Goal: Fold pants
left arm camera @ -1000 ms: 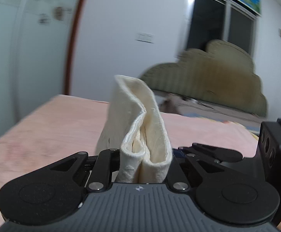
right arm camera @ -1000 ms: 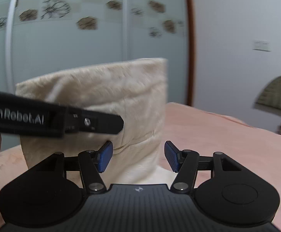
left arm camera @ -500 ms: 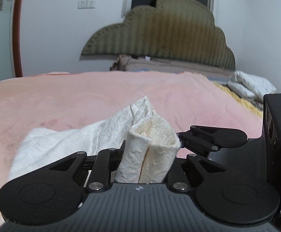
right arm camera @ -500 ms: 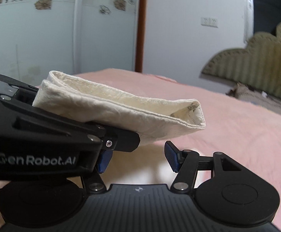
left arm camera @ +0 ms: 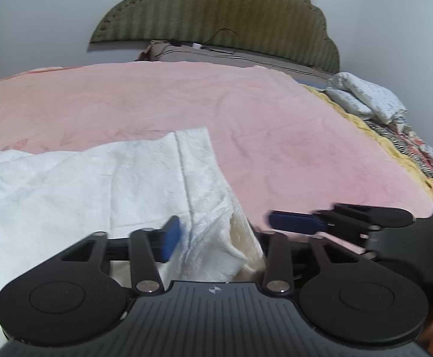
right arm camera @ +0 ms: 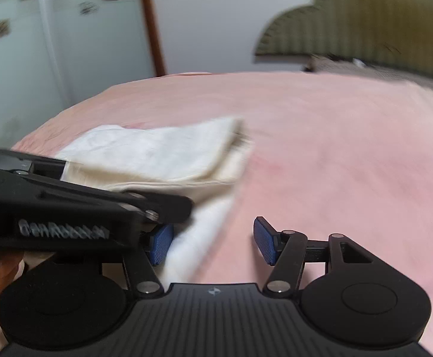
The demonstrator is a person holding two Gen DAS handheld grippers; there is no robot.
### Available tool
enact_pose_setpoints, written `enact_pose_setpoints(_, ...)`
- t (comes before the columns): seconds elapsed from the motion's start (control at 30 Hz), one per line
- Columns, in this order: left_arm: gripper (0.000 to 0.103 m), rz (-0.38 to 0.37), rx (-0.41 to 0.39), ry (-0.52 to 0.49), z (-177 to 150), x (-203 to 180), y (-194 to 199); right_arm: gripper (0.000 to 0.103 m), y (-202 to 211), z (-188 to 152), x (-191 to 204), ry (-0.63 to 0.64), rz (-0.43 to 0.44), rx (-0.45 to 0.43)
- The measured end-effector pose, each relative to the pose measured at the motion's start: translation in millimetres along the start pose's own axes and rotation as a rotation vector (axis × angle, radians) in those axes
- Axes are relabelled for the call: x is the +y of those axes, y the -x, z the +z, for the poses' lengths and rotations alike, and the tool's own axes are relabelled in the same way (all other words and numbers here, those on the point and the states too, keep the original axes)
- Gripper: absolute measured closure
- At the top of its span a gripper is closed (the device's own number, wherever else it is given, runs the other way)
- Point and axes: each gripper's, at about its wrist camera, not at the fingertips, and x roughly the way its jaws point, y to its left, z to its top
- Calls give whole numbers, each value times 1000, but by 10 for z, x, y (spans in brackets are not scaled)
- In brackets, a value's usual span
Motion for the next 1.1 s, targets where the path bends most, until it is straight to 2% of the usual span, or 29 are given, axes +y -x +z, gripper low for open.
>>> enact_pose_setpoints(0.03,45,-24,3,-13,4,-1,48,44,99,-36,-69,-26,-37,-5)
enact_pose_setpoints(0.1,35,-121,16,-26,46,47,191,44,275,-62,-128,-53,-137,-22)
enact_pose_setpoints(0.13,33,-158,10,-21,67,105,286,44,370,-53,-141,-62,-187,-43)
enact_pose_setpoints(0.17,29,-168,-6,-13,86,177,379,43,442,-4,-151,-71,-214,-75)
enact_pose_setpoints(0.23,23,-112,-54,4,128,392,551,42,529,109,-75,-73,-169,-135)
enact_pose_setpoints(0.33,21,85,-95,37,188,817,706,42,429,272,205,-14,-14,-163)
enact_pose_setpoints(0.4,22,203,-66,62,180,1104,709,44,231,339,428,57,65,-142)
enact_pose_setpoints(0.5,23,294,15,78,61,1418,675,44,-67,314,727,157,105,-67)
enact_pose_setpoints(0.57,24,306,72,57,-73,1508,629,44,-209,229,794,176,50,-23)
enact_pose_setpoints(0.63,25,289,109,11,-181,1503,589,45,-313,207,704,138,-24,-1)
enact_pose_setpoints(0.7,29,287,76,-21,-222,1479,692,44,-220,175,634,85,-69,-16)
enact_pose_setpoints(0.77,26,264,14,-7,-192,1496,821,44,-49,196,587,47,-48,-61)
enact_pose_setpoints(0.83,19,261,-14,20,-150,1561,876,43,63,186,566,9,-2,-83)
enact_pose_setpoints(0.9,20,263,15,33,-156,1613,800,35,39,141,529,-3,13,-54)
enact_pose_setpoints(0.97,20,262,36,47,-183,1655,765,33,-111,109,495,9,-38,23)
enact_pose_setpoints(1.1,18,258,-5,133,-174,1856,901,33,-39,107,406,-93,-5,-16)
